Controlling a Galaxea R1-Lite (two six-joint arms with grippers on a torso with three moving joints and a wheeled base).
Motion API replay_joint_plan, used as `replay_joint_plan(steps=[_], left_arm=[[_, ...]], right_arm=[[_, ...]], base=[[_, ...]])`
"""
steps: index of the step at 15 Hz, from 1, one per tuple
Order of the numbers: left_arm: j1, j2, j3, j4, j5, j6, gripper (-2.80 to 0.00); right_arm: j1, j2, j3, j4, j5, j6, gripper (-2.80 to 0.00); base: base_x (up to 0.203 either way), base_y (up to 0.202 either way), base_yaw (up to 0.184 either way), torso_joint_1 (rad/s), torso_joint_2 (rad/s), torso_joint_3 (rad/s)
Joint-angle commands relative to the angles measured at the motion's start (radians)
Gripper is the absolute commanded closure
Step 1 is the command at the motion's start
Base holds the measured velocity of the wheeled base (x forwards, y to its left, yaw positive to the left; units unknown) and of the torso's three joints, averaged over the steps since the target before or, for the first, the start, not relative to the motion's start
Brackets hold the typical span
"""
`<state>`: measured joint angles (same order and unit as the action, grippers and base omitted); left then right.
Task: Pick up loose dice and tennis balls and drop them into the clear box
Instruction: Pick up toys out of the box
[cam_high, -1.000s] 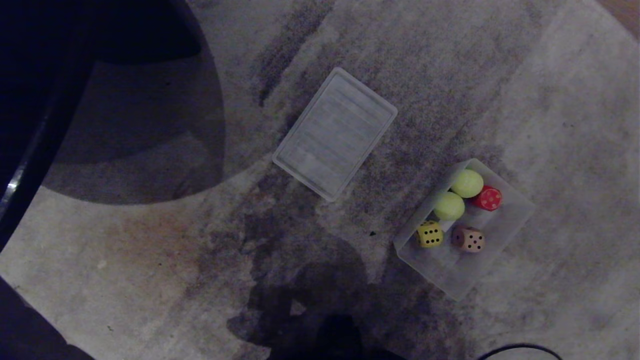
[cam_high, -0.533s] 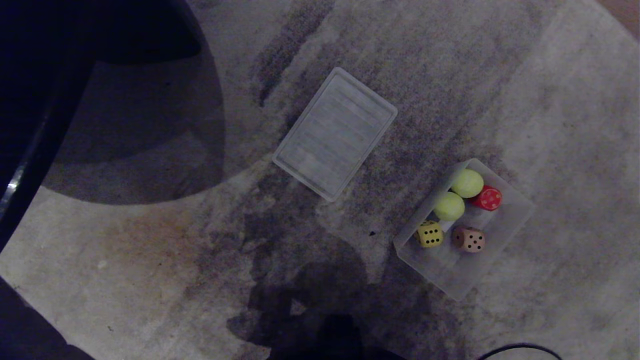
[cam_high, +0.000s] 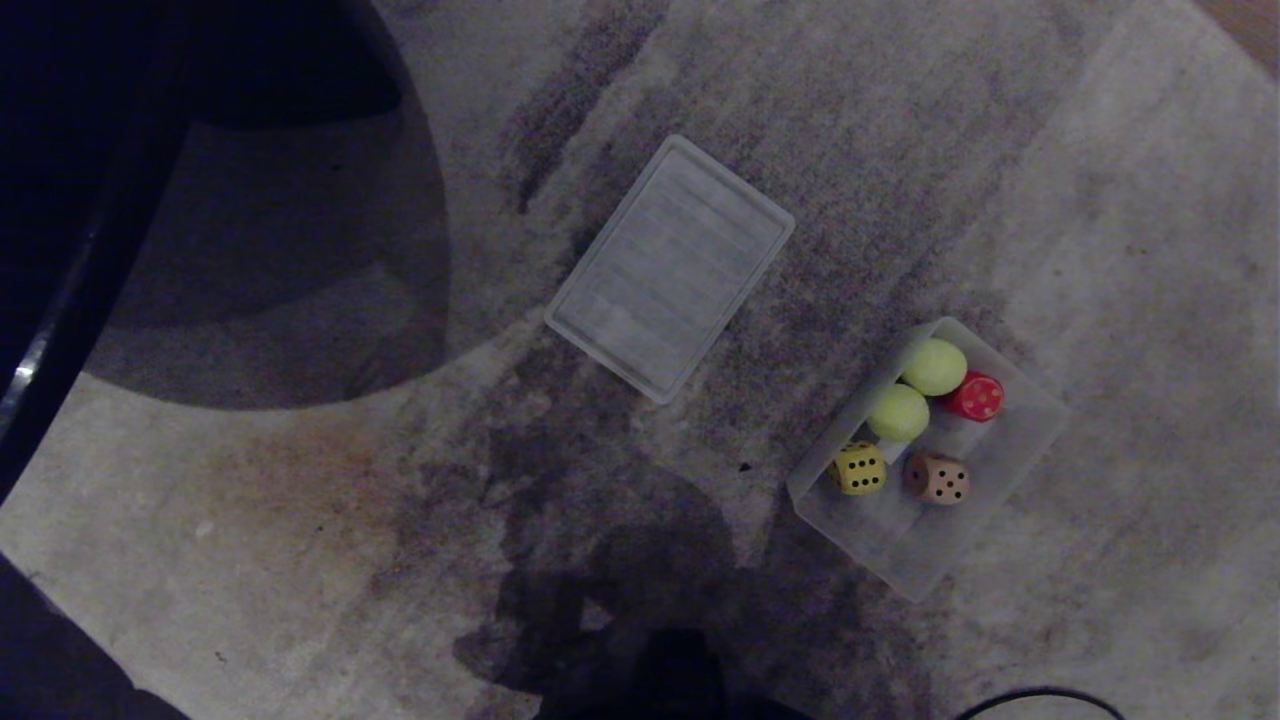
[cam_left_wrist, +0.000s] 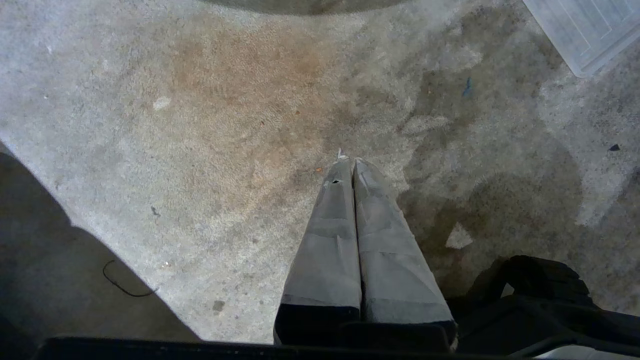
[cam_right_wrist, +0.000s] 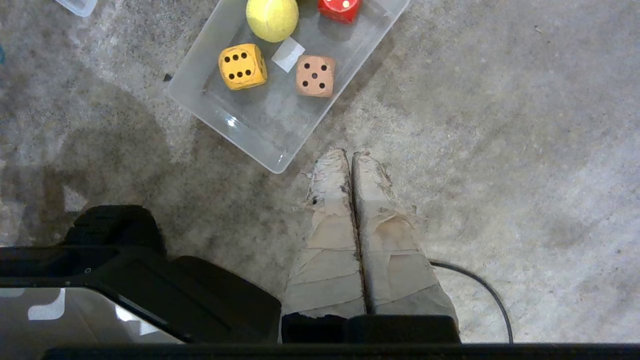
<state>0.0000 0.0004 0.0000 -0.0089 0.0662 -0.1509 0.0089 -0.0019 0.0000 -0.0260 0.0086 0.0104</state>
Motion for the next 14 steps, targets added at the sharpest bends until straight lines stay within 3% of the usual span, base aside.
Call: replay_joint_plan(steps=[1,14], left_arm=[[0.0,0.0,0.0,0.0,0.001,-0.001,0.0],[0.0,0.0,0.0,0.0,0.001,-0.003,0.0]], right_arm=[[0.0,0.002,0.011,-0.001,0.001,0.0,0.0],[0.0,0.002,0.011,-0.002,0.001,0.002,0.0]], base=[[0.0,0.0,0.0,0.0,0.0,0.0],[0.0,0.0,0.0,0.0,0.0,0.0]])
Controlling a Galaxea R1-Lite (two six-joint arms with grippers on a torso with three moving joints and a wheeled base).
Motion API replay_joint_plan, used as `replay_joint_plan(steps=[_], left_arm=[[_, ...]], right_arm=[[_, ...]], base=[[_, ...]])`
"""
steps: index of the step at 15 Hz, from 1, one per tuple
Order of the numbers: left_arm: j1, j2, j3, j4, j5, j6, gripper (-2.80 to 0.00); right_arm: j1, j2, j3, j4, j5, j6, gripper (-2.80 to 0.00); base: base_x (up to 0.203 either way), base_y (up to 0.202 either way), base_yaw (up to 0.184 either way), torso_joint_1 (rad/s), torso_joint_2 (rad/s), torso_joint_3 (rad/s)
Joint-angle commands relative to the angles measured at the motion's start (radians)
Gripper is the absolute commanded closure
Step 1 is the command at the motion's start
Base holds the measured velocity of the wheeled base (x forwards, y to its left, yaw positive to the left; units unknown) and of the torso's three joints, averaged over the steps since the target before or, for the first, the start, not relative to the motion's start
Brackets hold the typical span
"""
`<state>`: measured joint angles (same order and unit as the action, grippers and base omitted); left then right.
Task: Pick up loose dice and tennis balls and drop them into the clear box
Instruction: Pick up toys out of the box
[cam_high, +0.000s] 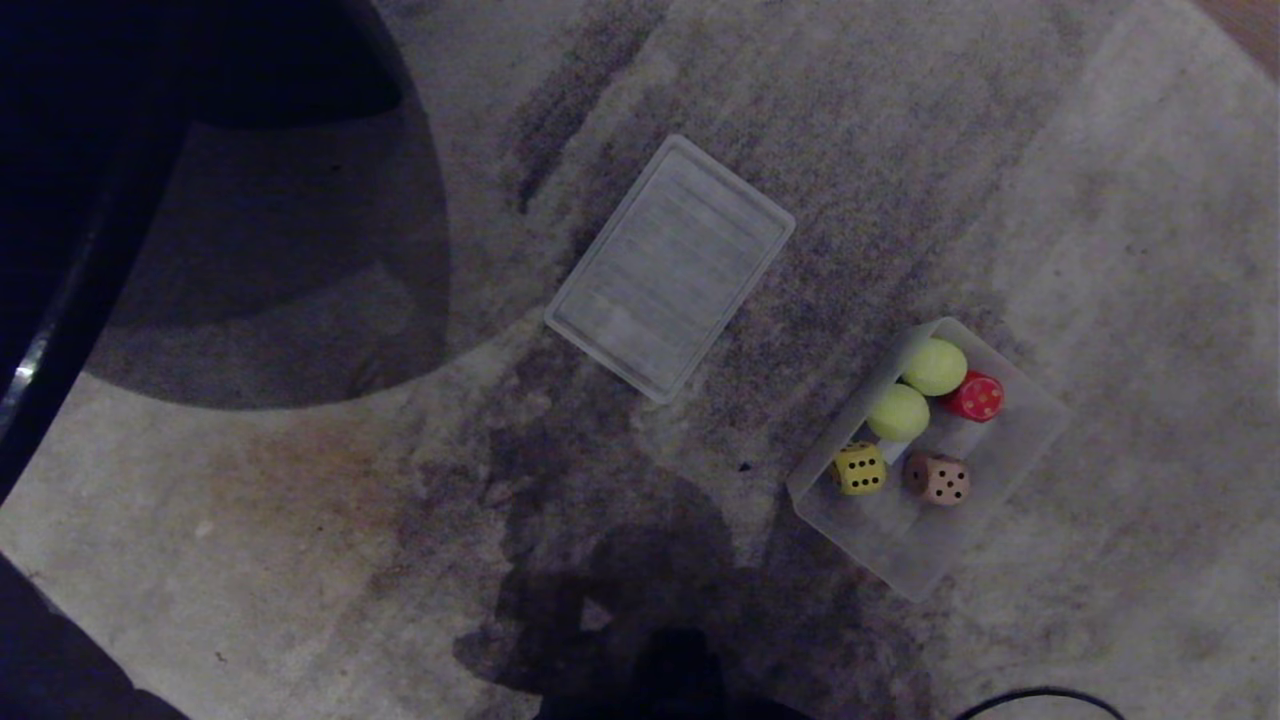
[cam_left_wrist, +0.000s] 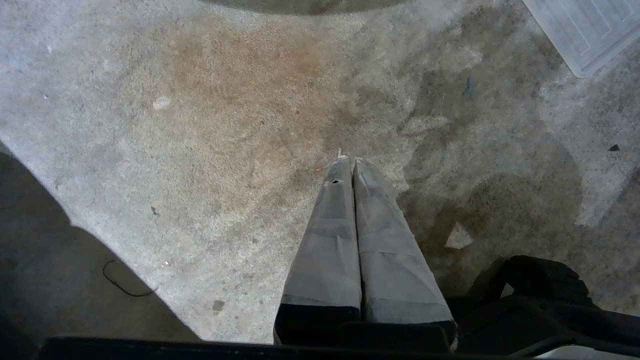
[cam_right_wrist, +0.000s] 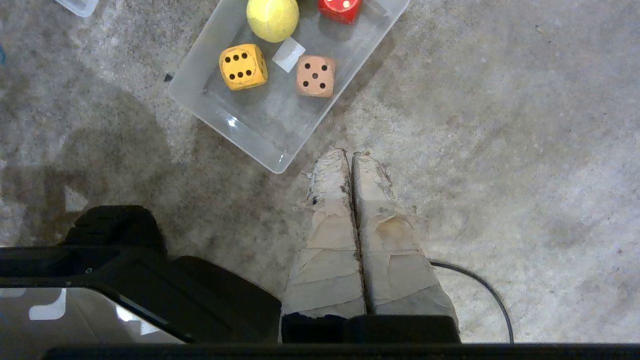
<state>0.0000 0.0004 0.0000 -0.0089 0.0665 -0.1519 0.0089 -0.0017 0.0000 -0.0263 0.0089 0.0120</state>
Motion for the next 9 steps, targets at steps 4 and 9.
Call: replay_joint_plan(steps=[4,9], left_arm=[[0.0,0.0,0.0,0.0,0.001,-0.001,0.0],[0.0,-0.001,0.0,0.0,0.001,-0.001,0.0]], right_arm=[[0.0,0.002,0.01,0.0,0.0,0.0,0.0],[0.0,0.002,0.01,-0.001,0.0,0.0,0.0]], base=[[0.0,0.0,0.0,0.0,0.0,0.122],[0.0,0.0,0.0,0.004,0.0,0.199]])
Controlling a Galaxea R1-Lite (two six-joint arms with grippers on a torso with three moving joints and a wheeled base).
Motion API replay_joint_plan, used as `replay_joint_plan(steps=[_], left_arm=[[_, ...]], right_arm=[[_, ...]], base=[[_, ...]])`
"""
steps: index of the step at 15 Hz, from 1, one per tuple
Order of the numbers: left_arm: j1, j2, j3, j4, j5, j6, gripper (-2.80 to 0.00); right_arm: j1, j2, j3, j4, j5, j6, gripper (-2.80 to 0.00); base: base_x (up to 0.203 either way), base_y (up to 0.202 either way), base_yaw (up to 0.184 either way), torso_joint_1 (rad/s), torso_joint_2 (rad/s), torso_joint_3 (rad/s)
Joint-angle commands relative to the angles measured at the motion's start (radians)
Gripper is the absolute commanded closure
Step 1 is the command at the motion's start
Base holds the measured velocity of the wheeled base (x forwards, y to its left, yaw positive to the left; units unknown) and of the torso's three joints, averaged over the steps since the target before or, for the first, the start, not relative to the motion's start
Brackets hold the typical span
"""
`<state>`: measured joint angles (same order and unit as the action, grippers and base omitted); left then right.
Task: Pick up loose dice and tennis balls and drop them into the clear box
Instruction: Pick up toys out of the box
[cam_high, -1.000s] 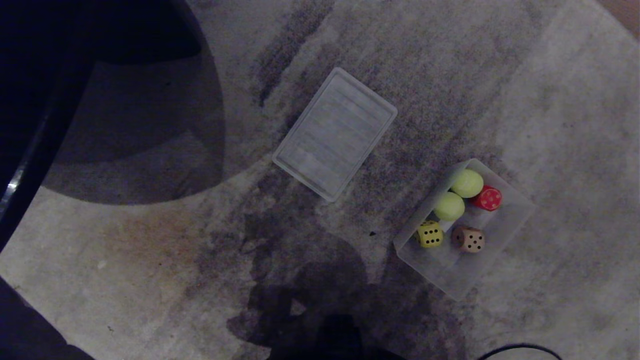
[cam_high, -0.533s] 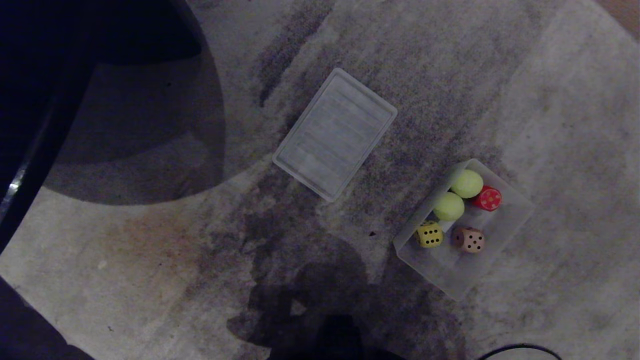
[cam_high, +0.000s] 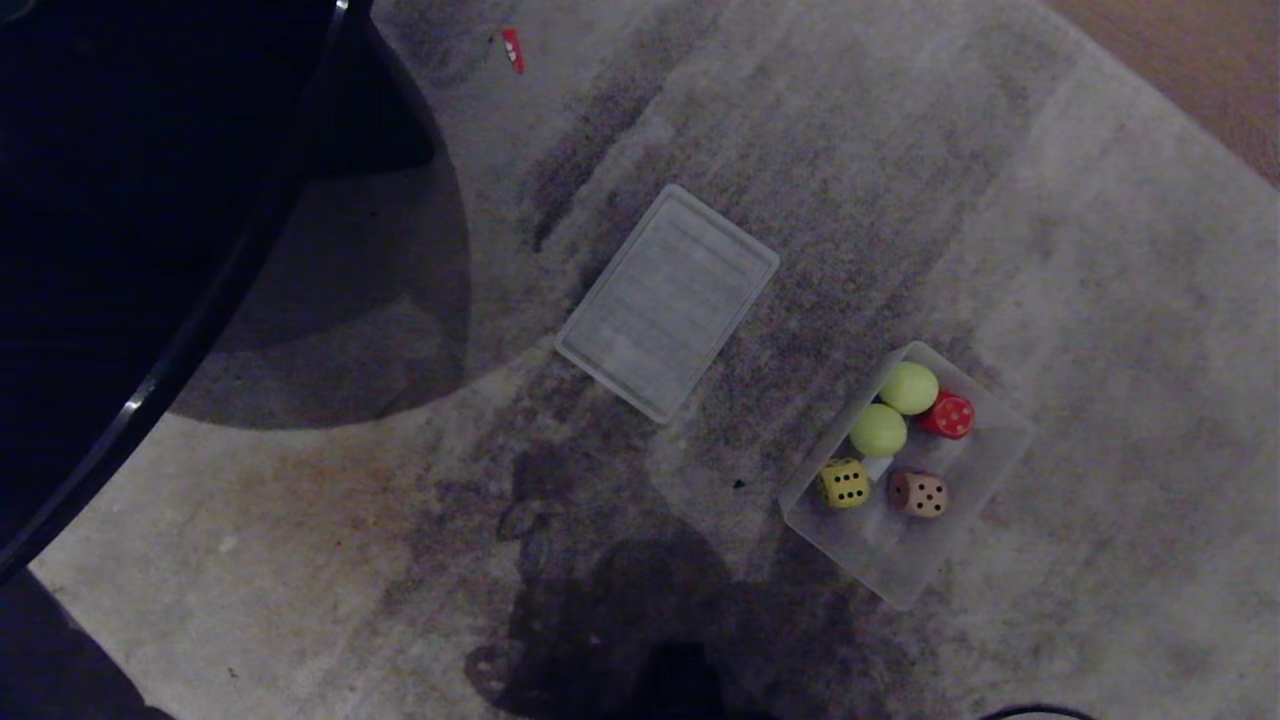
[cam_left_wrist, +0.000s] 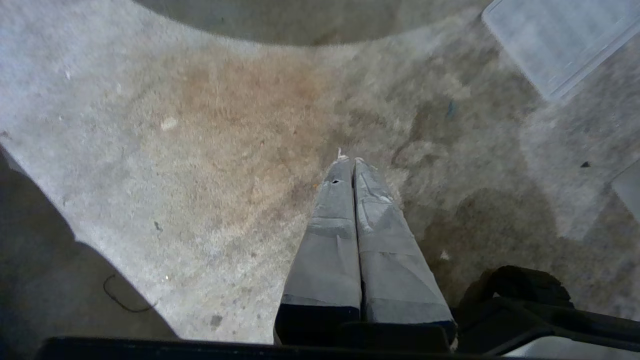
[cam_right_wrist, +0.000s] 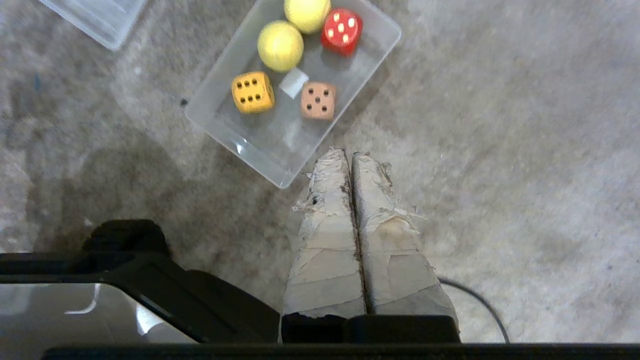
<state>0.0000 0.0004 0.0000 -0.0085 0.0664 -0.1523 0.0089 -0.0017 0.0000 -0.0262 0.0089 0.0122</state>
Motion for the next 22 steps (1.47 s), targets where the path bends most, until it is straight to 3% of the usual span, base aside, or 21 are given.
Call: replay_joint_plan(steps=[1,22], left_arm=[[0.0,0.0,0.0,-0.001,0.001,-0.001,0.0],[0.0,0.0,0.0,-0.001,0.001,-0.001,0.0]], right_arm=[[0.0,0.002,0.011,0.0,0.0,0.0,0.0],[0.0,0.002,0.01,0.0,0.0,0.0,0.0]], base=[[0.0,0.0,0.0,0.002,0.0,0.207],[0.0,0.0,0.0,0.002,0.0,0.204]])
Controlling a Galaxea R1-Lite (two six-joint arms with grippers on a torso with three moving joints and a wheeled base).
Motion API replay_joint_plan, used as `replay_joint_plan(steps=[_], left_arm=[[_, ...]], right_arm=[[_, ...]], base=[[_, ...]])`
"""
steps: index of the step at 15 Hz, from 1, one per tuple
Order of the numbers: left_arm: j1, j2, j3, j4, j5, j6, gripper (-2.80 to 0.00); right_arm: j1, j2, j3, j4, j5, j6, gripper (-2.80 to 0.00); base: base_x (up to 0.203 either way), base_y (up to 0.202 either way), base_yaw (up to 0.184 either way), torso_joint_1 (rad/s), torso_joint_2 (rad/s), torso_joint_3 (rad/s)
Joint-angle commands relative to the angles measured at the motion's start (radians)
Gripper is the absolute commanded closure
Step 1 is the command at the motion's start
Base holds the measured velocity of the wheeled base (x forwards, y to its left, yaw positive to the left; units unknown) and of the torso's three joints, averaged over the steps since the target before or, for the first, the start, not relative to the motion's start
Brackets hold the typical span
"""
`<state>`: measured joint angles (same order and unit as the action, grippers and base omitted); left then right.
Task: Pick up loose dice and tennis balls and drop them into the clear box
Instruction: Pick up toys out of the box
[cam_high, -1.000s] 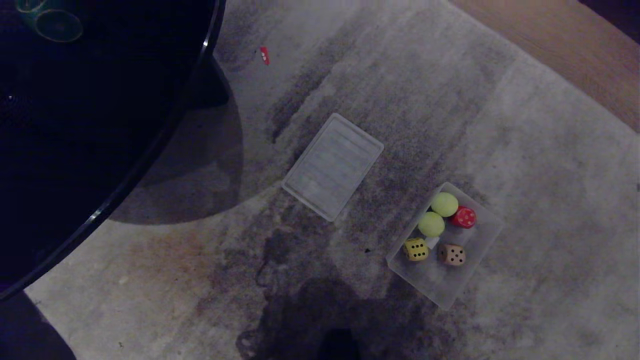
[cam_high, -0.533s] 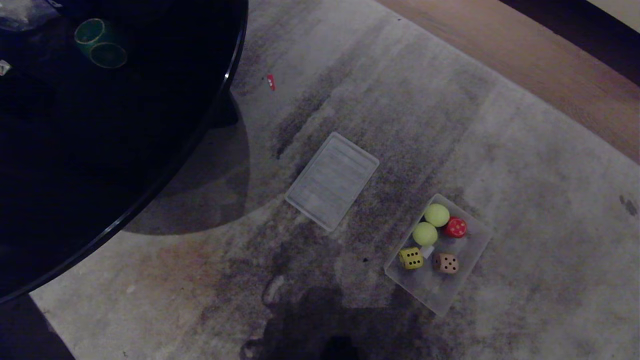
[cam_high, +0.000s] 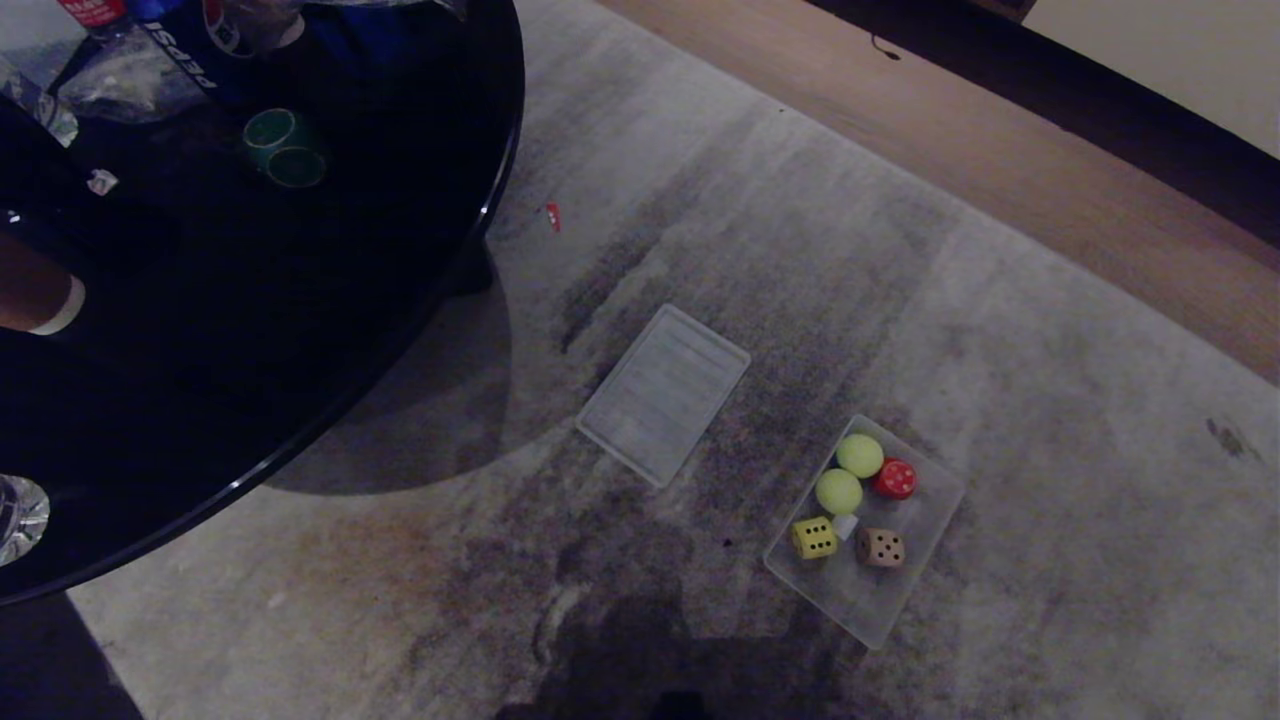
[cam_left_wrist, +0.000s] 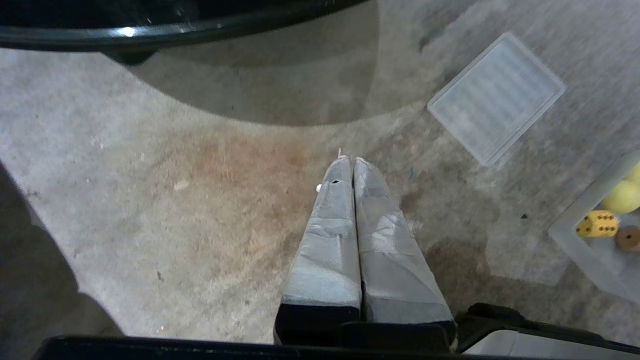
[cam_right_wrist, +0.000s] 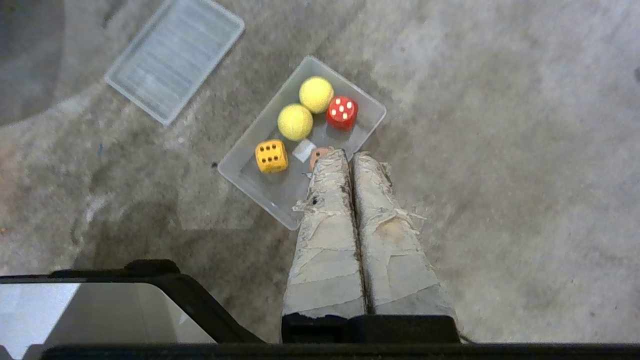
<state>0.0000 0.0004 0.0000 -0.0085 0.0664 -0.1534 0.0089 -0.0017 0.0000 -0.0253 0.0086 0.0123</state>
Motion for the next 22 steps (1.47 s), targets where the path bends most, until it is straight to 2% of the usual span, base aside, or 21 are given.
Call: replay_joint_plan(steps=[1,22], left_arm=[[0.0,-0.001,0.0,-0.001,0.001,-0.002,0.0],[0.0,0.0,0.0,-0.001,0.001,-0.002,0.0]], right_arm=[[0.0,0.002,0.01,-0.002,0.001,0.0,0.0],[0.0,0.002,0.011,-0.001,0.001,0.0,0.0]], base=[[0.0,0.0,0.0,0.002,0.0,0.202],[0.0,0.0,0.0,0.004,0.0,0.202]])
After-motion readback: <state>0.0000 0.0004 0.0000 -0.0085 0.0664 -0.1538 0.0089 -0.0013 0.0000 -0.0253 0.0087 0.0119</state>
